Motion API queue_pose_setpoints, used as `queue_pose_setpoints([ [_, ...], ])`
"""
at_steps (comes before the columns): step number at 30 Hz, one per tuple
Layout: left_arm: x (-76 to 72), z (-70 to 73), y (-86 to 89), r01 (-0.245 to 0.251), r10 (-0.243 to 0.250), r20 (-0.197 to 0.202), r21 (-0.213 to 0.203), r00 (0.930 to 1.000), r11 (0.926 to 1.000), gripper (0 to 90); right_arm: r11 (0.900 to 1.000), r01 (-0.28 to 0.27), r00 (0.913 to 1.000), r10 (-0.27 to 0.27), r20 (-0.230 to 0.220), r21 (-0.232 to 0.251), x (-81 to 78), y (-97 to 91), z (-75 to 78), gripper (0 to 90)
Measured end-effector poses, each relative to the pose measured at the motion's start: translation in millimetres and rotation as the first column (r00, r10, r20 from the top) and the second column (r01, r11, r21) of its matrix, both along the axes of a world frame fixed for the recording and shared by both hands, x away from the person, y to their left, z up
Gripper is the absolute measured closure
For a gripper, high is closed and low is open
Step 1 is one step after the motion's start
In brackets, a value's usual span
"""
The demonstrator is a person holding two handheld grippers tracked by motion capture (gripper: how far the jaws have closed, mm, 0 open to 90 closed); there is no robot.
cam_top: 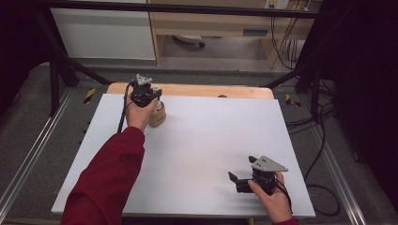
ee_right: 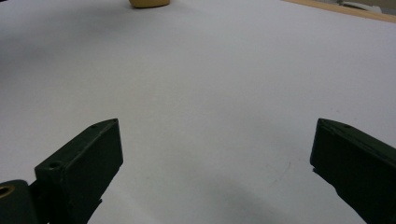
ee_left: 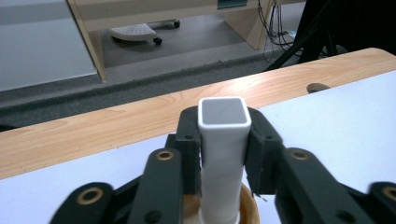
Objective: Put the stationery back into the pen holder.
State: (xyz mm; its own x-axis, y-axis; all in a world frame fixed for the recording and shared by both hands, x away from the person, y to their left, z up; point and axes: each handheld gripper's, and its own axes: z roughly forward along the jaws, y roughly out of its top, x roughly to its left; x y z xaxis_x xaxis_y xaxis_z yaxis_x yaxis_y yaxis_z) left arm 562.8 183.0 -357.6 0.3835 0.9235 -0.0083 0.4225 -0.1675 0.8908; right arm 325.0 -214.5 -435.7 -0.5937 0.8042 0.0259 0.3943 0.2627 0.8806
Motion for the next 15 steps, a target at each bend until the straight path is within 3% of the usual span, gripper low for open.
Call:
queue_pose_setpoints([
  [3,-3.5,4.5,0.4,0.005,-0.006,-0.005,-0.019,1.0000,0.9998,38.3,1.0000,-0.001,1.0000,0.001,0.000,0.000,0.2,0.2,-0.2,3.0],
  [5,-10.0,9.7,-0.2,0.009,-0.008,0.017,-0.011,0.9998,0.9999,28.0,1.0000,-0.004,1.0000,0.004,0.001,-0.001,0.4,0.8,0.2,3.0],
  [9,-28.8,17.1,1.4,0.013,-0.013,0.069,-0.001,0.9975,0.9999,19.6,1.0000,-0.007,1.0000,0.007,0.004,-0.002,0.3,3.2,0.9,3.0],
  [15,-67.8,17.2,16.7,0.053,-0.044,0.111,-0.077,0.9928,0.9956,11.3,0.9999,-0.007,0.9999,0.007,0.007,-0.007,1.2,5.3,0.9,2.9],
])
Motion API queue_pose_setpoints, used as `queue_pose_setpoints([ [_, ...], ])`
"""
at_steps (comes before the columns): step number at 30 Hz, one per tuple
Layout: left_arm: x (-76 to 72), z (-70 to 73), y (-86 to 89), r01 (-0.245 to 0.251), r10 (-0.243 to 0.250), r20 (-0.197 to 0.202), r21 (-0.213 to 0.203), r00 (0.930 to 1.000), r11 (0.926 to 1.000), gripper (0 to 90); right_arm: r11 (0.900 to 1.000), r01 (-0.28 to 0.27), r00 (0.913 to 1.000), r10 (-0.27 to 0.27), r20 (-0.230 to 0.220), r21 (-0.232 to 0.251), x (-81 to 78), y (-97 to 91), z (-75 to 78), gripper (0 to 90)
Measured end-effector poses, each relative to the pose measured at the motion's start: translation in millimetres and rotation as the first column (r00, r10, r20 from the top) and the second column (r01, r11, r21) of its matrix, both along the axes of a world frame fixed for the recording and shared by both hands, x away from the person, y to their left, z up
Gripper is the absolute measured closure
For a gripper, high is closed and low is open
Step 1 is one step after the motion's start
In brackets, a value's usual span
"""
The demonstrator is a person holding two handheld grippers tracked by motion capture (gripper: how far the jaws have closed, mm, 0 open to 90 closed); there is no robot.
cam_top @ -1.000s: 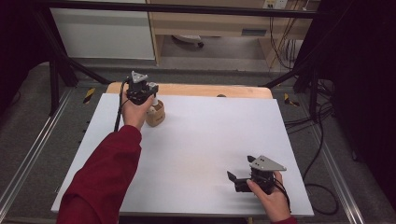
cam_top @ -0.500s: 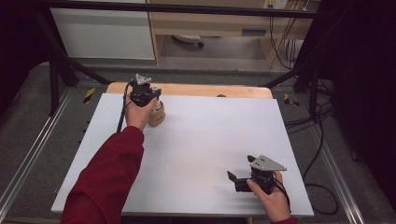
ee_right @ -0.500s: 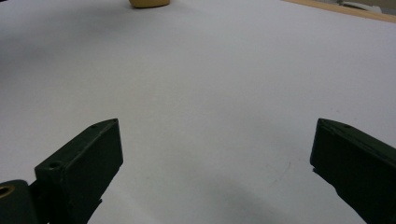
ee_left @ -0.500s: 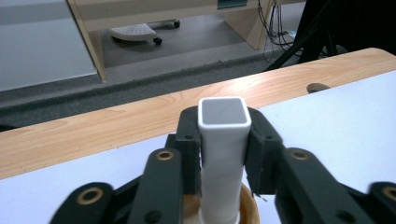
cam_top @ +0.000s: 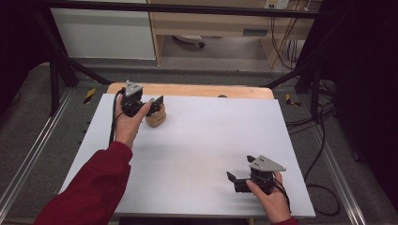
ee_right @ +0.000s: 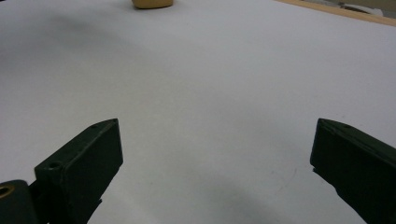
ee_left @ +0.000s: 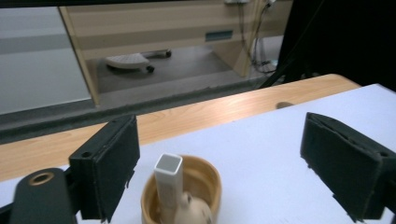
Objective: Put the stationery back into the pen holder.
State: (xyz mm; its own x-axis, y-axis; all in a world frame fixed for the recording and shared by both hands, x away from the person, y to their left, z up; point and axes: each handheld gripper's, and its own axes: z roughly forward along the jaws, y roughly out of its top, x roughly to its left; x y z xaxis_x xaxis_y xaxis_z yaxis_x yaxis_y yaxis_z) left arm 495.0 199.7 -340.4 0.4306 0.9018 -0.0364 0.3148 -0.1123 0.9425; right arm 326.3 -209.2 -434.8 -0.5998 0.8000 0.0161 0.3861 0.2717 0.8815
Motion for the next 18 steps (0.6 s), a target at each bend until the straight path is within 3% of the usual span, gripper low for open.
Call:
queue_pose_setpoints([
  [10,-71.5,-22.9,42.2,0.019,-0.020,-0.012,-0.091,0.9997,0.9957,8.7,0.9992,0.036,0.9993,-0.036,0.001,0.020,3.0,-5.7,0.7,2.9],
  [13,-91.2,-30.1,53.3,0.009,-0.011,-0.018,-0.101,0.9998,0.9949,8.7,0.9987,0.047,0.9989,-0.047,0.001,0.020,3.9,-6.7,0.0,2.9],
  [16,-103.7,-34.0,58.5,0.004,-0.005,-0.016,-0.085,0.9999,0.9964,8.7,0.9985,0.052,0.9987,-0.052,0.001,0.017,4.5,-6.6,-0.6,2.9],
  [18,-121.5,-40.2,63.1,0.011,-0.012,-0.007,-0.064,0.9999,0.9979,8.7,0.9985,0.053,0.9986,-0.053,0.003,0.010,5.1,-7.1,-1.3,2.9],
])
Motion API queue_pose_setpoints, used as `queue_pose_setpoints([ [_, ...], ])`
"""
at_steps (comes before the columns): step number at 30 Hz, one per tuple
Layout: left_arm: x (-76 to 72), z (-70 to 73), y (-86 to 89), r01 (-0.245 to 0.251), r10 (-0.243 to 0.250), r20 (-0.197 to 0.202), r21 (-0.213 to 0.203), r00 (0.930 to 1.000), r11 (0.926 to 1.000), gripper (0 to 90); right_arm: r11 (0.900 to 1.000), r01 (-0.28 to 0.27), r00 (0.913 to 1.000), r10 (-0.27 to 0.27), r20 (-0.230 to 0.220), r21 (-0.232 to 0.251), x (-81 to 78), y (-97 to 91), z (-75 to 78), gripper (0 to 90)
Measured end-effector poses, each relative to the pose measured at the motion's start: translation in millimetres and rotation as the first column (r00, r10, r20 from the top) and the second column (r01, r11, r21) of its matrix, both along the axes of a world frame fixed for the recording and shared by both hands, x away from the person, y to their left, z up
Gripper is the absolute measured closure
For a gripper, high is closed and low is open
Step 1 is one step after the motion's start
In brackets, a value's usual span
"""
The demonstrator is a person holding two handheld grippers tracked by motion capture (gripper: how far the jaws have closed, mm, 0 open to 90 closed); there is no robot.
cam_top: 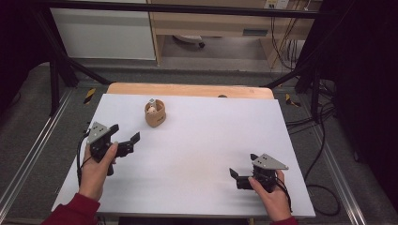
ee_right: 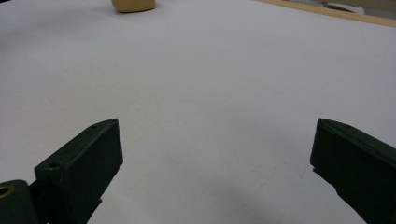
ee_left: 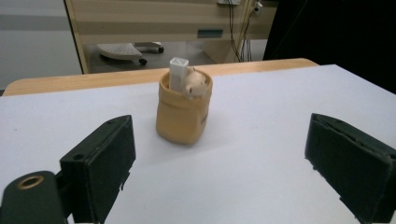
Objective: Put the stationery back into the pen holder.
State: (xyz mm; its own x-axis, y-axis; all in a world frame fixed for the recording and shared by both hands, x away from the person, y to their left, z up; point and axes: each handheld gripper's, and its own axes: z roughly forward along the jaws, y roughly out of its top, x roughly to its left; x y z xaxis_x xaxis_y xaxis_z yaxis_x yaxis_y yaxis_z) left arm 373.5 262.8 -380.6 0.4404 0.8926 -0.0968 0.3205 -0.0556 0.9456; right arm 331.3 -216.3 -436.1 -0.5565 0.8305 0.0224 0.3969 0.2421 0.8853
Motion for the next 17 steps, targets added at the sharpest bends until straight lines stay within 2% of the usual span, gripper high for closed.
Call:
queue_pose_setpoints([
  [2,-11.5,-5.1,0.8,0.003,-0.003,0.010,0.013,0.9999,0.9999,8.7,1.0000,0.008,1.0000,-0.008,-0.005,0.003,0.6,-0.7,-0.7,2.9],
  [4,-21.6,-10.9,-0.1,0.010,-0.010,0.007,0.008,0.9999,0.9999,8.7,0.9999,0.014,0.9999,-0.014,-0.003,0.000,1.3,-1.9,-1.0,2.9],
  [8,-37.6,-22.1,-6.5,0.024,-0.024,-0.020,0.022,0.9995,0.9995,8.7,0.9995,0.029,0.9996,-0.029,-0.004,0.012,1.5,-3.9,-1.3,3.0],
  [10,-44.6,-29.2,-12.4,0.037,-0.036,-0.028,0.049,0.9990,0.9981,8.6,0.9992,0.039,0.9992,-0.039,-0.009,0.012,1.4,-5.1,-1.5,2.9],
  [12,-50.4,-35.3,-17.6,0.055,-0.052,-0.038,0.079,0.9979,0.9954,8.4,0.9986,0.052,0.9986,-0.052,-0.005,0.009,2.0,-6.9,-1.9,3.0],
  [14,-54.3,-39.3,-20.0,0.068,-0.065,-0.044,0.073,0.9969,0.9950,8.4,0.9973,0.073,0.9973,-0.073,-0.005,0.003,3.5,-8.7,-2.8,2.9],
  [16,-56.2,-41.7,-20.8,0.064,-0.060,-0.045,0.082,0.9972,0.9946,8.2,0.9929,0.115,0.9933,-0.116,-0.005,-0.029,8.2,-9.9,-5.5,3.0],
  [17,-56.2,-41.7,-20.8,0.064,-0.060,-0.045,0.082,0.9972,0.9946,8.2,0.9929,0.115,0.9933,-0.116,-0.005,-0.029,8.2,-9.9,-5.5,3.0],
])
